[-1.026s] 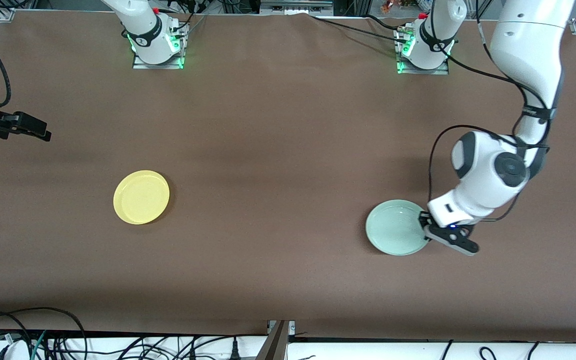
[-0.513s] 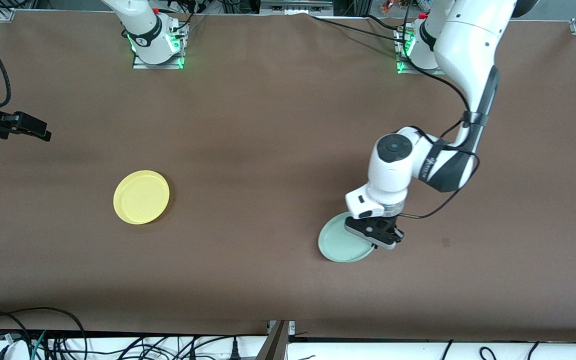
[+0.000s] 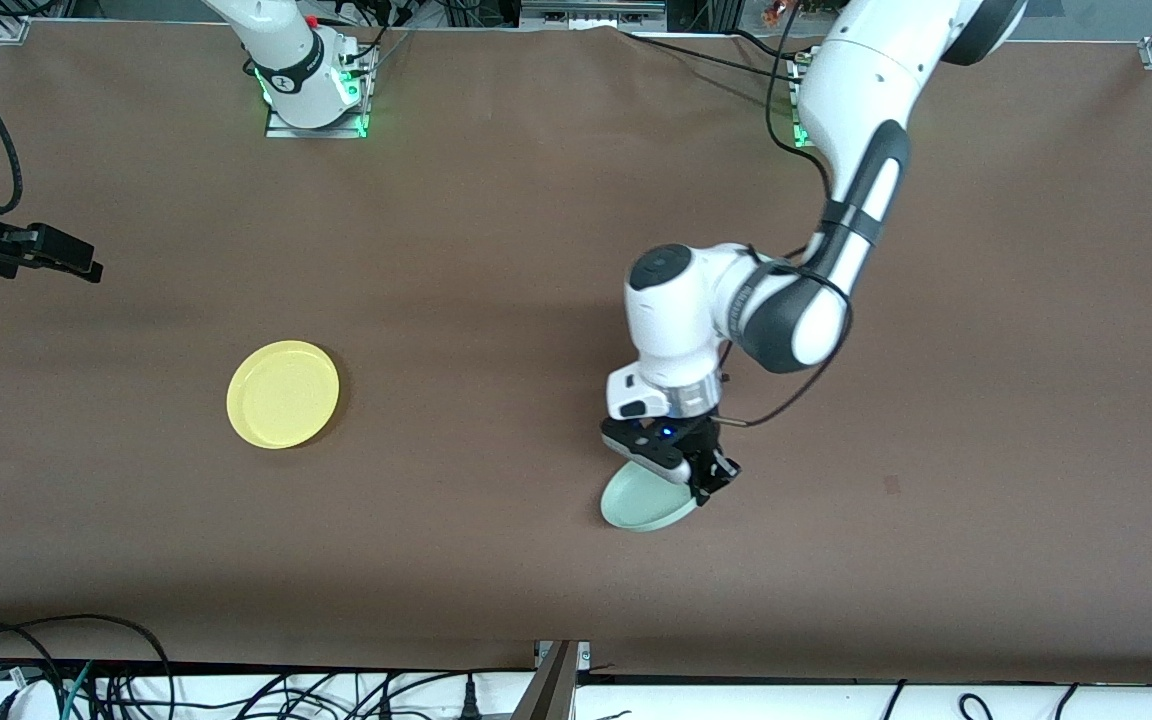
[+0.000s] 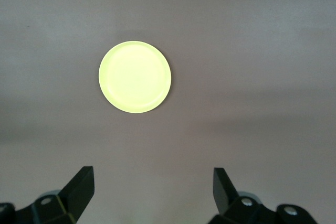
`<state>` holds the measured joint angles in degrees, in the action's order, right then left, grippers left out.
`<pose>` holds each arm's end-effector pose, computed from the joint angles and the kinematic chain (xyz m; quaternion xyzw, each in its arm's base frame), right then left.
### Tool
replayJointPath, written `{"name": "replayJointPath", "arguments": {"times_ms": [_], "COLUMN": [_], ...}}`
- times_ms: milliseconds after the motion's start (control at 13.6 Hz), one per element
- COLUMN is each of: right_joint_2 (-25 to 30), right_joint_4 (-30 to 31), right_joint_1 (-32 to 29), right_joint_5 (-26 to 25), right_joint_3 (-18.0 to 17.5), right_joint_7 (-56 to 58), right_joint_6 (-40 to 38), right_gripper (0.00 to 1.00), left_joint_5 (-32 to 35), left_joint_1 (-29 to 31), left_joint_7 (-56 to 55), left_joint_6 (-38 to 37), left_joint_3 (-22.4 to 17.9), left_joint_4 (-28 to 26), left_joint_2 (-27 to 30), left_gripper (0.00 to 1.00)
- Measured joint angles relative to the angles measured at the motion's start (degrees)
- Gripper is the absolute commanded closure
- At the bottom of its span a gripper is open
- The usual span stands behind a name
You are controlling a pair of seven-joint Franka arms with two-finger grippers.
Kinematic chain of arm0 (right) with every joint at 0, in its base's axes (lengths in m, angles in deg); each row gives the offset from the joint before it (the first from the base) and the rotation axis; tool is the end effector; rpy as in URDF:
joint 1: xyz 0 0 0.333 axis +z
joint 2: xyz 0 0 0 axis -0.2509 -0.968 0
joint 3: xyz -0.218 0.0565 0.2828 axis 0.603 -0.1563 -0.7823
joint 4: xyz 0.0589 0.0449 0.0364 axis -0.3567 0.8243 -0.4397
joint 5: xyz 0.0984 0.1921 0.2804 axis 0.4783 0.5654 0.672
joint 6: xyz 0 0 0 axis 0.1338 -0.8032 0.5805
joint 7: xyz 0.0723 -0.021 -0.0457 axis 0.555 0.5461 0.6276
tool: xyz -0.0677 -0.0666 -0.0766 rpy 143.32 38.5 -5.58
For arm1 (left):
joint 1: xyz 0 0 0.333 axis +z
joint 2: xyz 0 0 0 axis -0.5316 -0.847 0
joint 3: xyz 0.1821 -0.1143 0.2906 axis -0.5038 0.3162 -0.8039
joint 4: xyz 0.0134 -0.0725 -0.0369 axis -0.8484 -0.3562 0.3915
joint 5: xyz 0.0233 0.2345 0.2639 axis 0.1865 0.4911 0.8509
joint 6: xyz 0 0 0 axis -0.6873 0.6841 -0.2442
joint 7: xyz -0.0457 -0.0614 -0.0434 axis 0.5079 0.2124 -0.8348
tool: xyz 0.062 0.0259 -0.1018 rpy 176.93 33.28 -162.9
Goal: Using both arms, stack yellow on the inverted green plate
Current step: 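Lift the green plate with the left gripper and flip it over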
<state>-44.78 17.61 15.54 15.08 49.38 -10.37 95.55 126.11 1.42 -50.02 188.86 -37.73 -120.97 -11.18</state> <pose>0.5485 -0.0310 0.6080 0.9990 -0.0221 -0.0393 0.0038 0.6743 -0.4029 0.3432 -0.8728 0.3400 -0.2399 0.2550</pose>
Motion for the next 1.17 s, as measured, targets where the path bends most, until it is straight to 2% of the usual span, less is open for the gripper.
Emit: {"name": "replayJointPath", "arguments": {"times_ms": [220,440,733,1172], "right_joint_2": [0.0,0.0,0.0,0.0], "right_joint_4": [0.0,0.0,0.0,0.0], "right_joint_1": [0.0,0.0,0.0,0.0], "right_joint_5": [0.0,0.0,0.0,0.0], "right_joint_3": [0.0,0.0,-0.1,-0.1], "right_joint_7": [0.0,0.0,0.0,0.0], "right_joint_6": [-0.1,-0.3,-0.4,-0.5], "right_gripper": [0.00,0.00,0.00,0.00], "left_joint_5": [11.5,19.6,24.6,26.2], "left_joint_1": [-4.6,-7.3,-9.1,-12.2], "left_joint_7": [-2.1,-2.3,-2.3,-7.0], "left_joint_6": [-7.2,-9.9,-10.6,-13.7], "left_joint_3": [-0.1,-0.2,-0.3,-0.7], "left_joint_4": [3.9,4.3,4.5,4.8], "left_joint_2": [-1.7,-2.6,-4.8,-8.1], "left_gripper": [1.00,1.00,1.00,1.00]}}
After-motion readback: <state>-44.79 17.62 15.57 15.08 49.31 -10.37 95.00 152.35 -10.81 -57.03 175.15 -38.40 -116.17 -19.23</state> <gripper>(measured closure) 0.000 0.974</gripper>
